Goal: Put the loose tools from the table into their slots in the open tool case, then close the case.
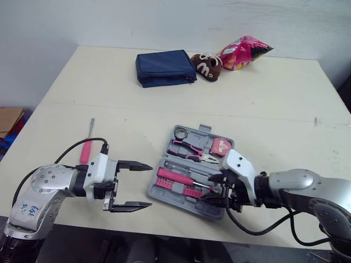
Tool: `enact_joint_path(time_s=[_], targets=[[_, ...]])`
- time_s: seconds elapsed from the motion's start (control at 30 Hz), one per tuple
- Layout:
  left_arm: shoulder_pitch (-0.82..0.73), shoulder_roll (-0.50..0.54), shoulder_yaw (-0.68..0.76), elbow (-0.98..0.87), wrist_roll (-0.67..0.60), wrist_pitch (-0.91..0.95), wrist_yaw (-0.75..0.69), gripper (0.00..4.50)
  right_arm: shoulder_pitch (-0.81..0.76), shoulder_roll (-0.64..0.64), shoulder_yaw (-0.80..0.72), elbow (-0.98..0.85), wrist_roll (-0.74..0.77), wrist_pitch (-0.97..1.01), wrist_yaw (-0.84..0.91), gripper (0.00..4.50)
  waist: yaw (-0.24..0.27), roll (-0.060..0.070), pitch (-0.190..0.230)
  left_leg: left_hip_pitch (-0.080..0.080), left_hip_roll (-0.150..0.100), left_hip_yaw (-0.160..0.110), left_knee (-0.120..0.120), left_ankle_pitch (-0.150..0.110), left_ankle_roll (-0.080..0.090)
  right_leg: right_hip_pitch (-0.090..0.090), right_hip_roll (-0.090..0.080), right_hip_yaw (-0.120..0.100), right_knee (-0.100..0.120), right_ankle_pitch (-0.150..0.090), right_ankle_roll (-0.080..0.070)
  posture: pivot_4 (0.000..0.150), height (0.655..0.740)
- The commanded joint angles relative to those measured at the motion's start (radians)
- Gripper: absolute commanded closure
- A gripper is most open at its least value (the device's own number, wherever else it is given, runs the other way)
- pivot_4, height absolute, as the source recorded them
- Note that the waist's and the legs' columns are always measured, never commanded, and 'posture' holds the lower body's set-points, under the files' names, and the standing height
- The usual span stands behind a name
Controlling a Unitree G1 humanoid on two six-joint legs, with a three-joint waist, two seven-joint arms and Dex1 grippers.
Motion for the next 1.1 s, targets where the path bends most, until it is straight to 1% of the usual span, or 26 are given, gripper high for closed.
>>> enact_joint_path(time_s=[0.03, 0.07, 0.1, 0.23, 0.27, 0.3, 0.53, 0.67, 0.83, 0.9, 0.97, 1.03, 1.1], targets=[[0.001, -0.013, 0.006, -0.007, 0.006, -0.032, 0.009, 0.0, 0.084, 0.027, 0.003, 0.012, -0.079, -0.276, 0.125, 1.56, 0.0, 0.0, 0.0, 0.0, 0.0, 0.0, 0.0, 0.0, 0.0, 0.0, 0.0, 0.0, 0.0, 0.0, 0.0, 0.15, 0.74], [-0.003, -0.016, 0.001, -0.003, 0.011, -0.038, 0.009, 0.0, 0.113, 0.029, 0.027, 0.035, -0.123, -0.345, 0.149, 1.88, 0.0, 0.0, 0.0, 0.0, 0.0, 0.0, 0.0, 0.0, 0.0, 0.0, 0.0, 0.0, 0.0, 0.0, 0.0, 0.15, 0.74], [-0.007, -0.019, -0.004, 0.003, 0.015, -0.044, 0.008, 0.0, 0.137, 0.035, 0.059, 0.068, -0.176, -0.428, 0.176, 2.31, 0.0, 0.0, 0.0, 0.0, 0.0, 0.0, 0.0, 0.0, 0.0, 0.0, 0.0, 0.0, 0.0, 0.0, 0.0, 0.15, 0.74], [-0.025, -0.023, -0.013, 0.024, 0.026, -0.06, 0.007, 0.0, 0.183, 0.04, 0.164, 0.202, -0.351, -0.647, 0.233, 4.3, 0.0, 0.0, 0.0, 0.001, -0.001, 0.0, 0.003, 0.0, 0.0, 0.001, 0.0, 0.0, 0.001, 0.001, 0.001, 0.15, 0.74], [-0.027, -0.023, -0.015, 0.027, 0.029, -0.064, 0.008, 0.0, 0.191, 0.038, 0.187, 0.236, -0.39, -0.695, 0.245, 4.42, 0.0, 0.0, 0.0, 0.001, -0.001, 0.001, 0.003, 0.0, 0.0, 0.001, 0.0, 0.001, 0.002, 0.001, 0.001, 0.15, 0.74], [-0.029, -0.022, -0.016, 0.031, 0.03, -0.067, 0.009, 0.0, 0.194, 0.039, 0.2, 0.259, -0.416, -0.73, 0.255, 4.42, 0.0, 0.0, 0.0, 0.001, -0.001, 0.0, 0.003, 0.0, 0.0, 0.001, 0.0, 0.0, 0.002, 0.001, 0.001, 0.15, 0.74], [-0.014, -0.027, -0.007, 0.027, 0.043, -0.082, 0.033, 0.0, 0.201, 0.052, 0.287, 0.346, -0.514, -0.782, 0.268, 4.42, 0.0, 0.0, 0.0, 0.001, 0.0, 0.0, 0.004, 0.001, -0.003, 0.002, 0.0, 0.0, 0.002, 0.001, 0.001, 0.15, 0.74], [0.002, -0.015, -0.002, 0.025, 0.041, -0.077, 0.029, 0.0, 0.205, 0.03, 0.327, 0.353, -0.581, -0.781, 0.261, 4.42, 0.0, -0.001, 0.0, 0.003, 0.0, 0.0, 0.004, 0.0, -0.001, 0.003, 0.0, 0.0, 0.002, 0.001, 0.001, 0.15, 0.74], [-0.006, -0.009, -0.006, 0.051, 0.053, -0.081, 0.028, 0.0, 0.175, -0.001, 0.363, 0.341, -0.657, -0.785, 0.267, 4.42, -0.001, -0.002, -0.001, 0.004, 0.001, 0.0, 0.004, 0.0, -0.001, 0.004, 0.001, 0.0, 0.002, 0.001, 0.001, 0.15, 0.74], [-0.005, -0.006, -0.005, 0.058, 0.058, -0.083, 0.029, 0.0, 0.169, 0.0, 0.339, 0.325, -0.645, -0.784, 0.262, 4.42, 0.0, -0.002, -0.001, 0.004, 0.001, 0.0, 0.004, 0.0, -0.002, 0.004, 0.001, 0.0, 0.002, 0.001, 0.001, 0.15, 0.74], [0.0, -0.008, 0.011, 0.069, 0.057, -0.087, 0.037, 0.0, 0.177, 0.026, 0.262, 0.314, -0.59, -0.803, 0.245, 4.42, 0.001, -0.002, -0.001, 0.004, 0.001, 0.0, 0.004, 0.0, -0.002, 0.004, 0.0, 0.0, 0.002, 0.001, 0.001, 0.15, 0.74], [0.009, -0.008, 0.047, 0.084, 0.039, -0.081, 0.046, 0.0, 0.21, 0.05, 0.151, 0.306, -0.498, -0.886, 0.277, 4.42, 0.001, -0.002, -0.001, 0.003, 0.001, 0.0, 0.004, 0.0, -0.001, 0.004, 0.0, 0.0, 0.002, 0.001, 0.001, 0.15, 0.74], [0.04, 0.004, 0.101, 0.099, 0.017, -0.067, 0.045, 0.0, 0.28, 0.068, 0.014, 0.3, -0.387, -1.033, 0.374, 4.42, 0.002, -0.002, 0.0, 0.002, 0.001, 0.0, 0.005, 0.0, -0.001, 0.003, 0.0, 0.0, 0.001, 0.001, 0.001, 0.15, 0.74]])
